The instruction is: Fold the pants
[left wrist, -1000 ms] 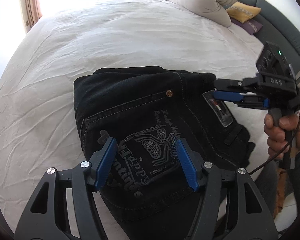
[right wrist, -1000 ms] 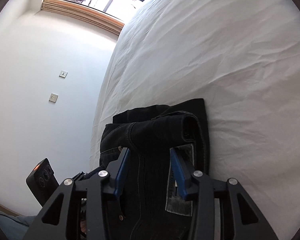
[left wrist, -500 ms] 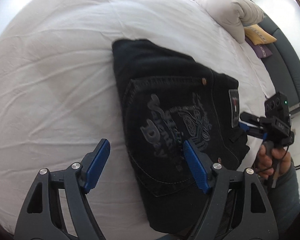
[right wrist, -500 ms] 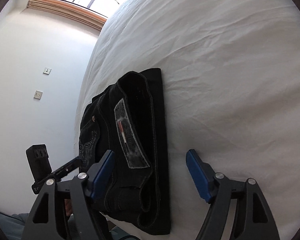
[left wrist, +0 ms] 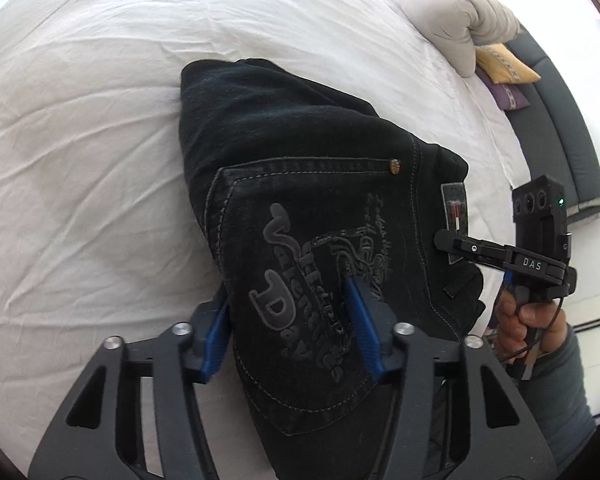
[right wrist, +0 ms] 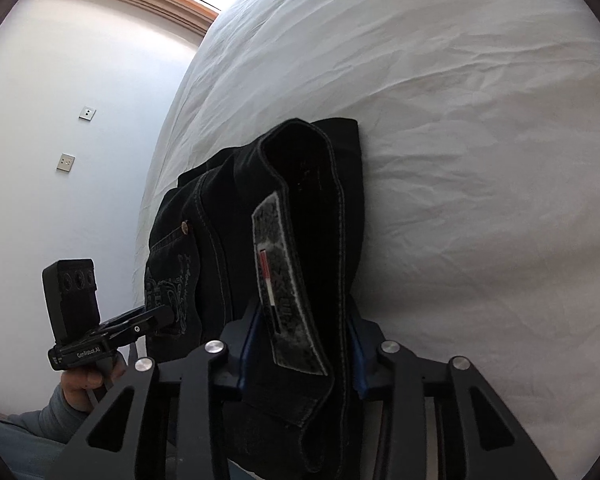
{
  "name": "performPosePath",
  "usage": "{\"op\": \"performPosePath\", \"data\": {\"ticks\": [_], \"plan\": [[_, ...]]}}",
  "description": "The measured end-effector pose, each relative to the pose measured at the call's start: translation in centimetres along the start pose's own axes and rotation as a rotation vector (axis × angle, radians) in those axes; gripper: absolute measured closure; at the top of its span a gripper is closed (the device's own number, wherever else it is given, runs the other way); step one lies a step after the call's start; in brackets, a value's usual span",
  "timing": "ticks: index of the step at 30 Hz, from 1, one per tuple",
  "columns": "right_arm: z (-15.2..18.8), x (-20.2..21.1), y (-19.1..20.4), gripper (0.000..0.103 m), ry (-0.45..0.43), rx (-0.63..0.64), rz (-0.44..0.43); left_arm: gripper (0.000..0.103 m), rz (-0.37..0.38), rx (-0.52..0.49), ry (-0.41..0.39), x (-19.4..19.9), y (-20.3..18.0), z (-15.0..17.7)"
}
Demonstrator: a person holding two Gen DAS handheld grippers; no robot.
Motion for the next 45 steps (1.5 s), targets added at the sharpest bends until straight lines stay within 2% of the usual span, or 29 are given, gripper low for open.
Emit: {"op": "performPosePath", "data": {"ticks": [3, 5, 10, 14, 20, 24, 28, 35, 39, 43, 45], "plan": [[0.4, 0.2, 0.8, 0.072, -0.024, 0.050, 0.055, 0.071, -0.028, -0.052, -0.006, 0.3, -0.9, -0.5], [0.8, 0.5, 1.7, 0.077, -0.049, 0.090, 0.091, 0.075, -0.042, -0.072, -0.013, 0.6, -1.5, -0.8], [1.6, 1.9, 4.5, 0.082, -0.116, 0.165, 0.121, 0.078, -0.034, -0.088, -0.043, 2.5, -2.3, -1.7], [1.7, 2.9, 7.4, 0.083, -0.154, 0.231, 0.116, 0.078, -0.066, -0.116, -0.086, 4.6, -2.1, -3.1], [-0.8, 2.7, 11.8, 0.084, -0.191, 0.291, 0.074, 0.078, -0.134, -0.140, -0.145, 7.9, 0.7, -6.7], [-3.8, 0.3, 13.6, 0.084, -0.190, 0.290, 0.064, 0.078, -0.201, -0.161, -0.148, 7.4, 4.1, -9.8], [-6.5, -2.5, 14.4, 0.084, -0.173, 0.280, 0.058, 0.077, -0.233, -0.160, -0.141, 6.3, 7.4, -11.1], [-9.4, -5.7, 13.3, 0.084, -0.146, 0.229, 0.032, 0.072, -0.231, -0.159, -0.131, 4.2, 10.3, -11.5], [-9.4, -6.3, 11.7, 0.082, -0.143, 0.211, 0.019, 0.056, -0.244, -0.152, -0.136, 3.1, 10.8, -11.5], [-9.4, -6.9, 10.6, 0.067, -0.150, 0.184, 0.015, 0.046, -0.238, -0.126, -0.149, 2.5, 11.6, -10.9], [-9.3, -7.0, 10.3, 0.065, -0.154, 0.168, -0.003, 0.040, -0.237, -0.120, -0.165, 2.4, 12.1, -11.0]]}}
Point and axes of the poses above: each gripper's, at about its wrist camera, not at the fingertips, and x roughly against the way its jaws point, y to its left, z to its underside, the point moved 8 cm from there along -x, roughly the way its jaws point, and after that the axes turned 15 degrees about -x, right-handed, at the moved point
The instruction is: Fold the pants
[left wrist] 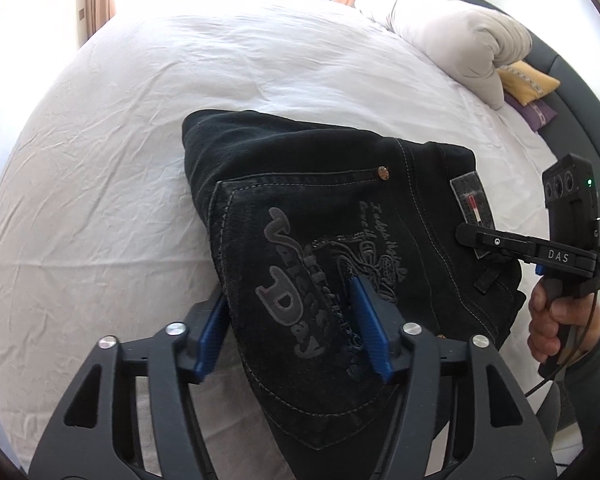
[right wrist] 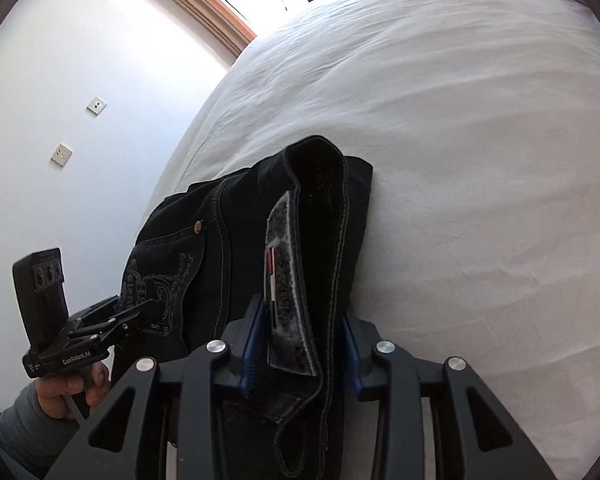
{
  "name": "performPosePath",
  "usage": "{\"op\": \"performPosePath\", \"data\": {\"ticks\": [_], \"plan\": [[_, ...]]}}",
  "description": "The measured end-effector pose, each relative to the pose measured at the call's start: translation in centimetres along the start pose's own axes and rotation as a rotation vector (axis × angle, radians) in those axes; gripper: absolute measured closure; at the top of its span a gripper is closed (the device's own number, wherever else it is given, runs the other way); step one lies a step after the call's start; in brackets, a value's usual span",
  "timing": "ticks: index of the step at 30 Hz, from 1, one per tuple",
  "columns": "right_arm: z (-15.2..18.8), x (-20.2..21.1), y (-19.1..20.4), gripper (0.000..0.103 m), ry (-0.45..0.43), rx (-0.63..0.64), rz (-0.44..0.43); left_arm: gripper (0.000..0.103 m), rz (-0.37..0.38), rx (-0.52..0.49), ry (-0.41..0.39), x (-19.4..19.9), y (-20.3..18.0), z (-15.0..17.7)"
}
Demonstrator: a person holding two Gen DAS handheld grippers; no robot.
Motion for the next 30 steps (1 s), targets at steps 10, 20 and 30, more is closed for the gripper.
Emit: {"op": "performPosePath", "data": {"ticks": [10, 20, 30], "plan": [[0.6, 3.1, 0.3, 0.033, -0.090, -0.043, 0.022, 0.000, -0.113, 0.040, -0.067, 4.0, 0.8, 1.4], [6.4, 11.8, 5.5, 0.020, -0.322, 0.115, 0.144, 0.000, -0.391, -0.056, -0.251, 16.6, -2.5, 3.3], [12.7, 22.4, 15.3, 0.000, -0.669, 0.308, 0.195, 0.000, -0.697, -0.140, -0.448, 31.9, -10.0, 6.2]]}}
Point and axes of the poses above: each gripper's, at about its wrist camera, not at the fingertips, and x roughly against the way its jaws point, y to its left, z to its underside, the point moved 8 cm from there along -x, roughly the way its jaws point, and after that the axes turned 15 degrees about -x, right-handed, at the moved point
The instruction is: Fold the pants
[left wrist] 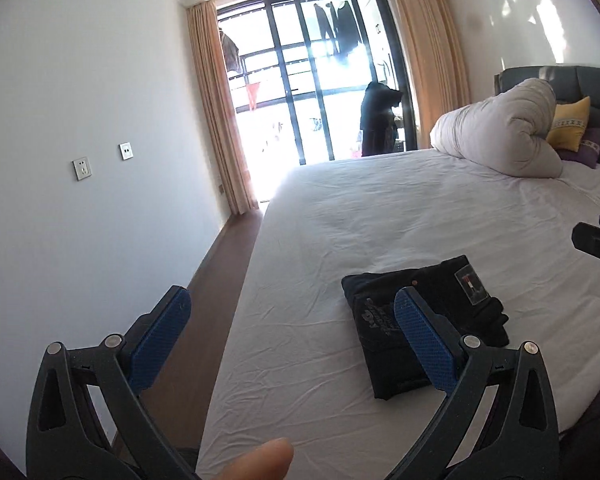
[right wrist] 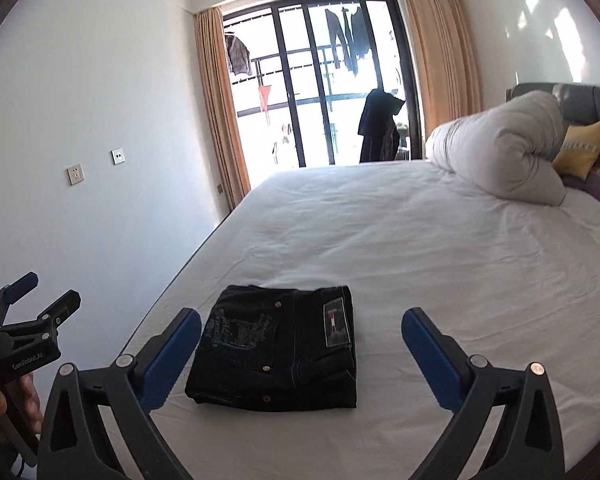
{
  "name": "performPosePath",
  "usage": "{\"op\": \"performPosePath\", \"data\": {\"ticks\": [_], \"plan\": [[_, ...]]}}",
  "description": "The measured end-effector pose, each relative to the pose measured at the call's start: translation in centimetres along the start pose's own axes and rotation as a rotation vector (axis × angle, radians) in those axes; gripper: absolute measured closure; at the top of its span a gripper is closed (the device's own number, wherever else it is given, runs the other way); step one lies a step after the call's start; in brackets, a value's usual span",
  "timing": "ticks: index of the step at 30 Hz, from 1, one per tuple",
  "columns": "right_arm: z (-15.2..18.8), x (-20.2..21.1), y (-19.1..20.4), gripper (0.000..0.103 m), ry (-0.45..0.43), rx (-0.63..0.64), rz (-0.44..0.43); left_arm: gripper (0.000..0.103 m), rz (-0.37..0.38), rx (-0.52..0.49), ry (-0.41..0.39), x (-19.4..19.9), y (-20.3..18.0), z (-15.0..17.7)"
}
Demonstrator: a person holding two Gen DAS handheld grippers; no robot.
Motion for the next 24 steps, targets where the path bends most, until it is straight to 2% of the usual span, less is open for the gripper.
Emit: {"op": "performPosePath", "data": {"ticks": [3, 8, 14, 24], "plan": [[-0.9, 2.2, 1.3, 0.000, -0.027, 0.026, 0.039, 0.000, 0.056, 0.053, 0.059, 1.5, 0.4, -0.1], [-0.7, 3.9, 3.0, 0.000, 0.024, 0.062, 0.075, 0.000, 0.127, 0.081, 0.180, 1.6, -0.9, 0.9], [0.4, 4.1, 3.6, 0.000, 0.080, 0.034, 0.092, 0.000, 0.224, 0.098, 0.266, 0.3, -3.3, 2.4], [1.8, 2.7, 2.7, 0.000, 0.148, -0.016, 0.128, 0.000, 0.233, 0.103, 0.323, -2.4, -4.0, 3.2]]}}
Point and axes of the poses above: each gripper's, at about its wrist camera, not at the fingertips, and x roughly against the way its jaws point, y to its left, z to its underside, the point moved 8 cm from there along -x, roughly the way its jaws point, and after that the axes turned 15 degrees about -x, right-handed, at the moved point
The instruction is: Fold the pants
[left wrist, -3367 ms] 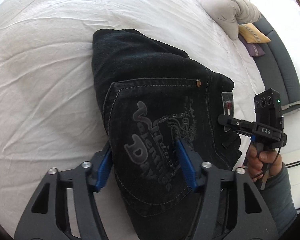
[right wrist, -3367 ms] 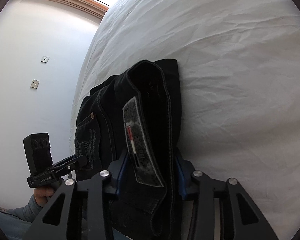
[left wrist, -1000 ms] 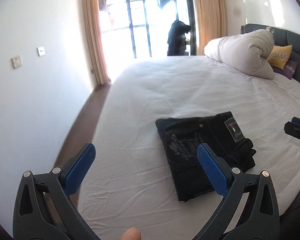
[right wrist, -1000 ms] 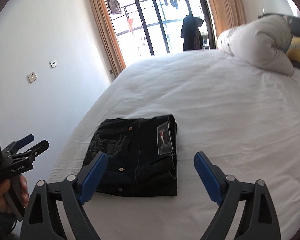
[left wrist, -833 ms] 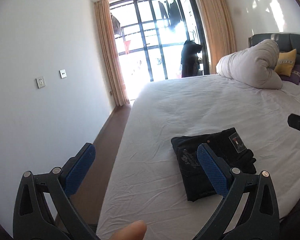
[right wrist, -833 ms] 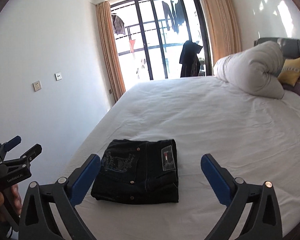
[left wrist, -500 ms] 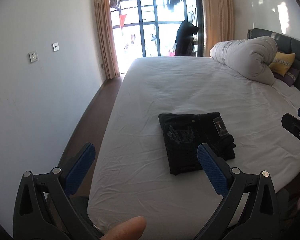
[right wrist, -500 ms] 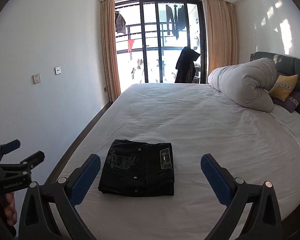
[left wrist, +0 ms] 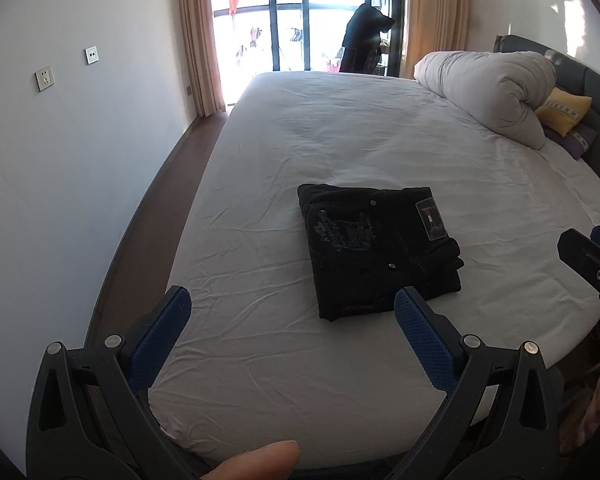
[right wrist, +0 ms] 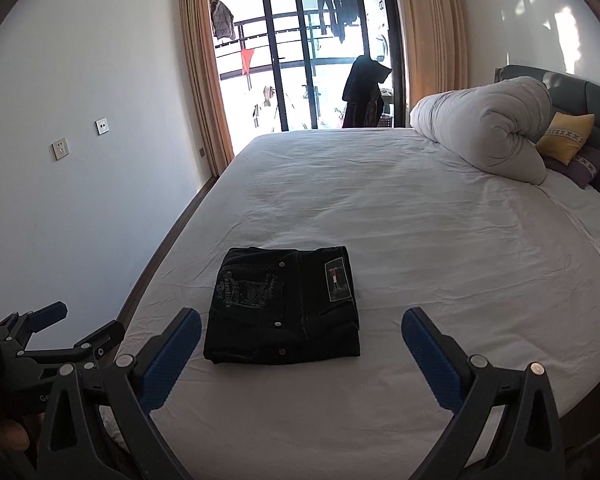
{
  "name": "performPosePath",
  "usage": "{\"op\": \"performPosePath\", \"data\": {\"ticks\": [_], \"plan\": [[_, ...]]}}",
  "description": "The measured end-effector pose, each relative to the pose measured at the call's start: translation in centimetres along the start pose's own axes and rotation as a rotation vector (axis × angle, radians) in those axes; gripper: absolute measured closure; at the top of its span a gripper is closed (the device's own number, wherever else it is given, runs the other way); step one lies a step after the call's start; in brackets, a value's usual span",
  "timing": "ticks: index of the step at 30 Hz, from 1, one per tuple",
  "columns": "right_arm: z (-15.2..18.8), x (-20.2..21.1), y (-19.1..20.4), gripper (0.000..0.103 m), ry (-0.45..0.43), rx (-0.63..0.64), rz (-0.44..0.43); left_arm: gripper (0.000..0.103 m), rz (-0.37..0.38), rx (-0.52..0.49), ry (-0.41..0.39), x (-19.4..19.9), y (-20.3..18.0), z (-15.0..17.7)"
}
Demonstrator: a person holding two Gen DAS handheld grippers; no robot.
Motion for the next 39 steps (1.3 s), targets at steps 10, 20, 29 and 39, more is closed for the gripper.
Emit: {"op": "performPosePath", "data": {"ticks": [10, 20, 29, 39], "plan": [[0.4, -0.8, 0.1, 0.000, 0.023, 0.003, 0.010, 0.000, 0.014, 0.006, 0.023, -1.6, 0.1, -0.1], [0.6, -1.1, 0.0, 0.000, 0.038, 0.001, 0.017, 0.000, 0.019, 0.006, 0.033, -1.8, 0.0, 0.2], [0.9, -1.4, -0.2, 0.000, 0.043, -0.001, 0.024, 0.000, 0.023, 0.006, 0.035, -1.8, -0.1, 0.3], [1.1, -1.7, -0.4, 0.000, 0.050, -0.004, 0.027, 0.000, 0.030, 0.009, 0.040, -2.1, -0.5, 0.5]]}}
Point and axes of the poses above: each gripper's, at about its wrist camera, not at the fingertips, and x roughly against the way its jaws point, y to its left, z to its underside, the point moved 8 cm from there along -x, roughly the way its jaws point, and after that the axes turned 15 degrees about -x, right-handed, at the moved point
